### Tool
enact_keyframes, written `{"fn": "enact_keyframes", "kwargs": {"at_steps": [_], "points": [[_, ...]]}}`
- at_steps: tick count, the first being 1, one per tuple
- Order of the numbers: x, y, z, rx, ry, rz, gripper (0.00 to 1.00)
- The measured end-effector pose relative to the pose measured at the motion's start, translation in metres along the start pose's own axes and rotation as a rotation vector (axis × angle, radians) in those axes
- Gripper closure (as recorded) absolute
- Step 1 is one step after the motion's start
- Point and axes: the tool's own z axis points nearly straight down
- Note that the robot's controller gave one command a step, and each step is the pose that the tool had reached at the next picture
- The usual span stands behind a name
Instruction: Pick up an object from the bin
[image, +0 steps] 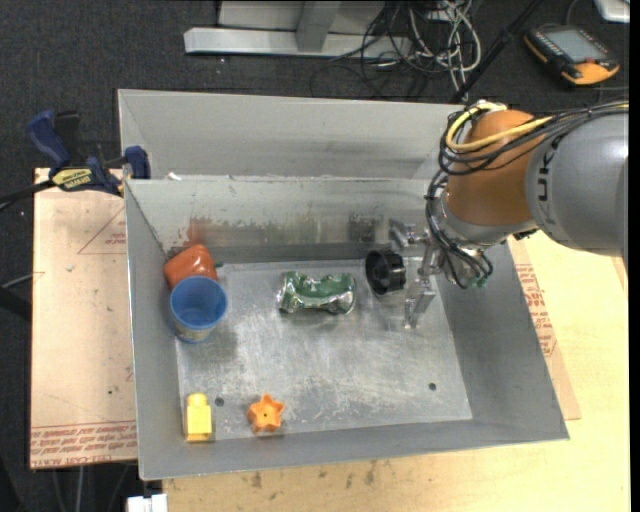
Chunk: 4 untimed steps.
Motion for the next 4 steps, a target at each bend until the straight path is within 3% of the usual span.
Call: {"fn": "enact_keyframes", "kwargs": {"at_steps": [1,3,4], "points": [[0.014,0.002,0.013,-0.009,0.053,-0.005,0.0],[-0.003,0.013,0.026,-0.004,0.055,0.197,0.0],[-0.009,0.06,0.03,-0.006,0.055,0.02,0.0]]}}
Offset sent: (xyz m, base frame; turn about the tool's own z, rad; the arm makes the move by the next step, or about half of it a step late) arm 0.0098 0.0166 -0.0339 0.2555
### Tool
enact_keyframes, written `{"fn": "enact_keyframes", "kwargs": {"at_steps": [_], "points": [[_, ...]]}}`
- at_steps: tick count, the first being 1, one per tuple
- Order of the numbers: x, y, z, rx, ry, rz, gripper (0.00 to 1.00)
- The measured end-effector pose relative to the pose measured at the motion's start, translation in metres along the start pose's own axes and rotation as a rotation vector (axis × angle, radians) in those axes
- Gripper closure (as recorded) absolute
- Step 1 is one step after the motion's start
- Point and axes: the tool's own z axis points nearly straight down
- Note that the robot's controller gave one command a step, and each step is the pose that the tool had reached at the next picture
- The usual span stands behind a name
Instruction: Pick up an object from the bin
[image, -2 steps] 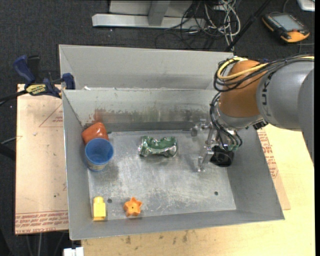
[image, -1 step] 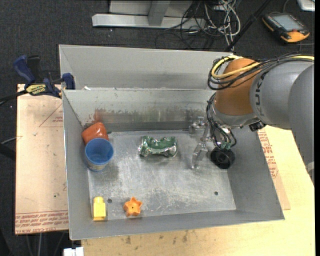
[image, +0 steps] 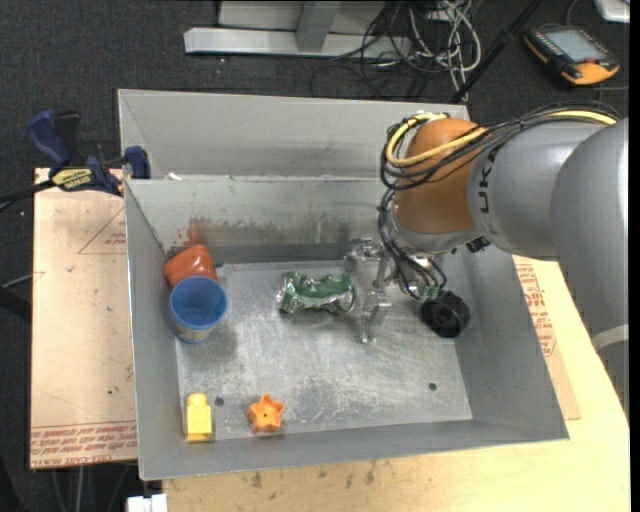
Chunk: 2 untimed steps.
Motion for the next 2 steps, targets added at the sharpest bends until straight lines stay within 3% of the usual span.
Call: {"fn": "enact_keyframes", "kwargs": {"at_steps": [1,2], "points": [[0.0,0.031,0.002,-0.004,0.001,0.042,0.0],[0.01,0.073,-0.002,-0.004,-0.008,0.267,1.0]]}}
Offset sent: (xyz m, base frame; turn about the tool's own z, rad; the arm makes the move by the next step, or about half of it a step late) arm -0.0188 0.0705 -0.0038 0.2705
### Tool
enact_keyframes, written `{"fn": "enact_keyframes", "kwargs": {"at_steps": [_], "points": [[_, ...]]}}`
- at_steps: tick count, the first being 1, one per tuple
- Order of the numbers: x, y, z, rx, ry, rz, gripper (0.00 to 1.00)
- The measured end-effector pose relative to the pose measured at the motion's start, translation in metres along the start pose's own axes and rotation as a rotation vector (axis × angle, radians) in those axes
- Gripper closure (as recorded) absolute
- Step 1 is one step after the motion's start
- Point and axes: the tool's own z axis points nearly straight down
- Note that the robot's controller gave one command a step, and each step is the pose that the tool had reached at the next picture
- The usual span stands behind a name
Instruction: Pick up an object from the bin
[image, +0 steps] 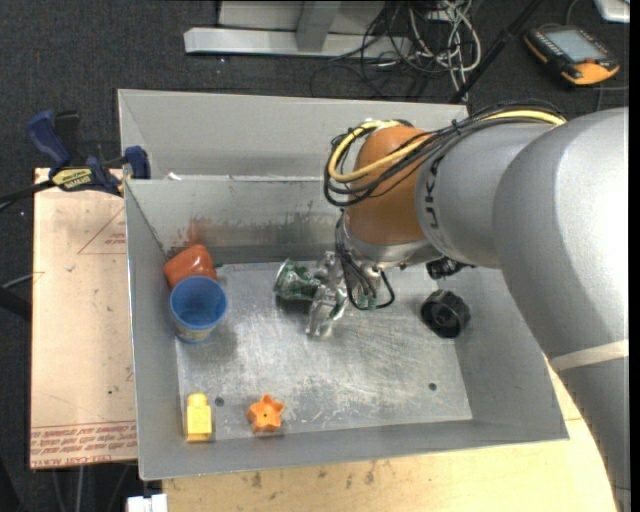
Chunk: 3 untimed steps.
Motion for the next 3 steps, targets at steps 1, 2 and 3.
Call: {"fn": "enact_keyframes", "kwargs": {"at_steps": [1,2,3], "points": [[0.0,0.0,0.0,0.0,0.0,0.0,1.0],[0.001,0.0,-0.002,0.0,-0.001,-0.001,1.0],[0.007,-0.002,-0.028,0.003,0.004,-0.005,1.0]]}}
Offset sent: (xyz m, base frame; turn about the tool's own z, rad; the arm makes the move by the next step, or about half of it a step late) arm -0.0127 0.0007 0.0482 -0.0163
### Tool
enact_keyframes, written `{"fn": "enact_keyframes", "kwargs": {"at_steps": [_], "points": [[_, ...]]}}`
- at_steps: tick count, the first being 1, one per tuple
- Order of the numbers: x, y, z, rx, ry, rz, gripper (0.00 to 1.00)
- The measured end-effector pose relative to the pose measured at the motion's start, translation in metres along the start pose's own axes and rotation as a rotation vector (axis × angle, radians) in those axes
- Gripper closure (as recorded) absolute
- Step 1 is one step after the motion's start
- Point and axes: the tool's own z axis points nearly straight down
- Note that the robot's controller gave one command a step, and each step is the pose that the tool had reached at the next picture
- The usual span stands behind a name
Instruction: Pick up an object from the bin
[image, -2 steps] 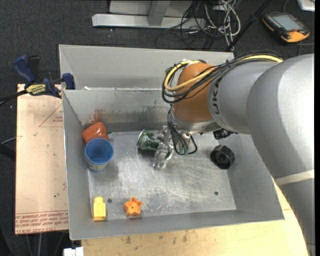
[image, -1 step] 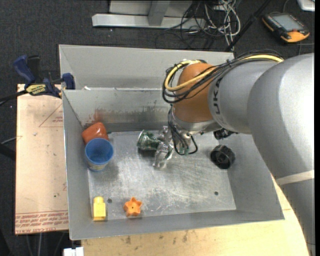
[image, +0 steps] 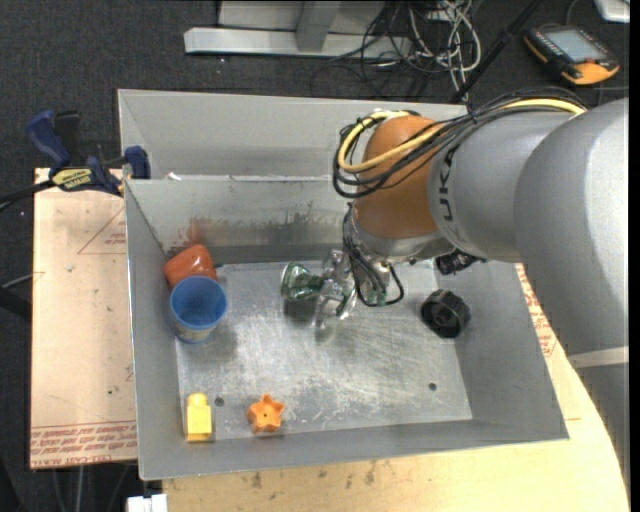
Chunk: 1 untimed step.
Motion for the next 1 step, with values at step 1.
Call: {"fn": "enact_keyframes", "kwargs": {"at_steps": [1], "points": [[0.0035,0.0128,-0.1078,0.0,0.003,-0.001,1.0]]}}
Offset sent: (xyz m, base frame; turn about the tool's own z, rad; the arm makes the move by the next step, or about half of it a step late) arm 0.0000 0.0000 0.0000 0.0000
